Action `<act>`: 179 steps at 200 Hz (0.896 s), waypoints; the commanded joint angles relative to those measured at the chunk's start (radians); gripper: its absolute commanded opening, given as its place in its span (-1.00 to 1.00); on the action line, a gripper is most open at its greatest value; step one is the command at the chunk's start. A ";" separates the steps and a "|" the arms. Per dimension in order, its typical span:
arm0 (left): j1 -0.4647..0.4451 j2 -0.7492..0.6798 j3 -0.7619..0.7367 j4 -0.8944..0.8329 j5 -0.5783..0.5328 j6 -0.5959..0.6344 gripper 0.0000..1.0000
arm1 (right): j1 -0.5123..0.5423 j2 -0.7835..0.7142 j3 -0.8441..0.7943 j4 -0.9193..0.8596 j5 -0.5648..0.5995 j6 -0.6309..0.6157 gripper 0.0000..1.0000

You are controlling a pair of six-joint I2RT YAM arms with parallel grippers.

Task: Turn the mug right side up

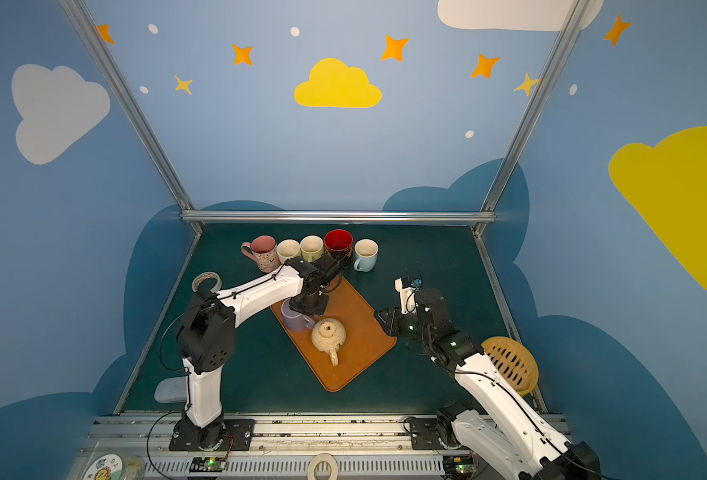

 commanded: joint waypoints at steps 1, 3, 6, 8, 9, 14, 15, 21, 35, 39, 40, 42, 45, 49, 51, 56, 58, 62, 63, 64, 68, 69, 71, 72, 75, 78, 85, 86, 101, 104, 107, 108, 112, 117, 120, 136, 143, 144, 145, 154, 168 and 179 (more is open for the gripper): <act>0.002 -0.049 -0.045 0.003 -0.024 -0.018 -0.93 | 0.001 0.001 0.030 -0.002 -0.010 -0.005 -0.35; 0.001 -0.052 -0.049 0.004 -0.023 -0.018 -0.93 | 0.001 0.001 0.040 -0.002 -0.010 -0.005 -0.35; 0.002 -0.057 -0.055 0.005 -0.021 -0.019 -0.93 | 0.002 0.002 0.044 -0.002 -0.010 -0.005 -0.35; 0.002 -0.060 -0.058 0.005 -0.019 -0.019 -0.93 | 0.002 0.003 0.046 -0.002 -0.009 -0.005 -0.35; 0.002 -0.061 -0.060 0.006 -0.018 -0.019 -0.93 | 0.002 0.004 0.046 -0.002 -0.009 -0.005 -0.35; 0.002 -0.068 -0.069 0.008 -0.015 -0.019 -0.93 | 0.002 0.005 0.049 -0.003 -0.009 -0.006 -0.35; 0.002 -0.069 -0.070 0.009 -0.014 -0.020 -0.93 | 0.002 0.005 0.050 -0.003 -0.009 -0.005 -0.35; 0.001 -0.078 -0.082 0.012 -0.013 -0.022 -0.93 | 0.002 0.007 0.054 -0.005 -0.011 -0.006 -0.35; 0.002 -0.103 -0.108 0.022 -0.015 -0.025 -0.93 | 0.003 0.011 0.063 -0.009 -0.013 -0.008 -0.35; 0.001 -0.110 -0.115 0.024 -0.016 -0.027 -0.93 | 0.003 0.012 0.063 -0.010 -0.012 -0.008 -0.35; 0.000 -0.113 -0.116 0.025 -0.016 -0.027 -0.93 | 0.003 0.012 0.063 -0.010 -0.012 -0.008 -0.35; 0.001 -0.116 -0.119 0.026 -0.017 -0.028 -0.93 | 0.003 0.012 0.063 -0.011 -0.013 -0.008 -0.35; 0.002 -0.123 -0.125 0.028 -0.017 -0.029 -0.93 | 0.003 0.011 0.064 -0.012 -0.013 -0.008 -0.34; 0.001 -0.132 -0.131 0.030 -0.019 -0.028 -0.93 | 0.003 0.011 0.065 -0.012 -0.012 -0.008 -0.34; -0.001 -0.136 -0.133 0.030 -0.020 -0.029 -0.93 | 0.003 0.011 0.065 -0.011 -0.013 -0.008 -0.34; 0.001 -0.148 -0.141 0.033 -0.022 -0.031 -0.93 | 0.004 0.011 0.064 -0.011 -0.011 -0.008 -0.35; 0.000 -0.151 -0.143 0.035 -0.023 -0.032 -0.93 | 0.003 0.010 0.064 -0.010 -0.011 -0.008 -0.34; 0.000 -0.163 -0.148 0.036 -0.025 -0.036 -0.93 | 0.003 0.011 0.063 -0.010 -0.011 -0.008 -0.34; 0.001 -0.165 -0.150 0.037 -0.025 -0.036 -0.93 | 0.003 0.011 0.063 -0.010 -0.009 -0.008 -0.34; 0.000 -0.168 -0.151 0.038 -0.026 -0.036 -0.93 | 0.004 0.010 0.063 -0.010 -0.009 -0.008 -0.34; 0.000 -0.178 -0.156 0.040 -0.027 -0.039 -0.93 | 0.004 0.010 0.063 -0.010 -0.009 -0.008 -0.34; 0.000 -0.180 -0.157 0.040 -0.027 -0.040 -0.93 | 0.003 0.010 0.063 -0.010 -0.009 -0.008 -0.34; 0.000 -0.187 -0.159 0.042 -0.028 -0.042 -0.93 | 0.003 0.010 0.063 -0.010 -0.009 -0.008 -0.34; 0.001 -0.190 -0.161 0.042 -0.029 -0.042 -0.93 | 0.003 0.011 0.063 -0.010 -0.009 -0.008 -0.34; 0.001 -0.199 -0.164 0.044 -0.030 -0.045 -0.93 | 0.003 0.010 0.063 -0.010 -0.009 -0.008 -0.34; 0.001 -0.207 -0.166 0.046 -0.032 -0.047 -0.92 | 0.004 0.009 0.063 -0.011 -0.009 -0.008 -0.33; 0.000 -0.228 -0.174 0.047 -0.037 -0.054 -0.90 | 0.005 0.009 0.064 -0.010 -0.008 -0.008 -0.33; 0.001 -0.231 -0.175 0.047 -0.038 -0.056 -0.90 | 0.005 0.010 0.065 -0.010 -0.008 -0.008 -0.33; 0.002 -0.275 -0.193 0.048 -0.054 -0.071 -0.89 | 0.004 0.009 0.067 -0.011 -0.008 -0.009 -0.32; 0.001 -0.283 -0.197 0.047 -0.057 -0.073 -0.89 | 0.005 0.010 0.068 -0.011 -0.008 -0.010 -0.32; 0.001 -0.291 -0.201 0.045 -0.060 -0.076 -0.89 | 0.005 0.010 0.069 -0.012 -0.009 -0.010 -0.32; 0.001 -0.294 -0.202 0.044 -0.062 -0.078 -0.88 | 0.005 0.009 0.069 -0.013 -0.009 -0.010 -0.32; 0.000 -0.303 -0.207 0.041 -0.070 -0.085 -0.88 | 0.005 0.009 0.071 -0.014 -0.008 -0.012 -0.31; -0.001 -0.315 -0.212 0.037 -0.080 -0.094 -0.88 | 0.004 0.011 0.074 -0.015 -0.008 -0.014 -0.31; -0.002 -0.324 -0.216 0.037 -0.083 -0.101 -0.87 | 0.004 0.011 0.075 -0.016 -0.008 -0.016 -0.30; -0.015 -0.379 -0.257 0.074 -0.097 -0.157 -0.58 | 0.005 0.015 0.084 -0.021 -0.012 -0.024 -0.26; -0.024 -0.408 -0.285 0.108 -0.095 -0.185 -0.39 | 0.004 0.018 0.086 -0.024 -0.013 -0.028 -0.24; -0.028 -0.411 -0.289 0.113 -0.095 -0.190 -0.36 | 0.004 0.018 0.088 -0.024 -0.013 -0.028 -0.24; -0.029 -0.415 -0.292 0.118 -0.095 -0.195 -0.33 | 0.004 0.019 0.089 -0.024 -0.012 -0.028 -0.23; -0.044 -0.443 -0.322 0.149 -0.109 -0.233 -0.17 | 0.005 0.024 0.094 -0.026 -0.013 -0.033 -0.22; -0.072 -0.478 -0.363 0.183 -0.163 -0.289 -0.11 | 0.006 0.027 0.103 -0.035 -0.012 -0.037 -0.21; -0.077 -0.492 -0.397 0.212 -0.184 -0.335 -0.10 | 0.007 0.029 0.106 -0.041 -0.007 -0.039 -0.20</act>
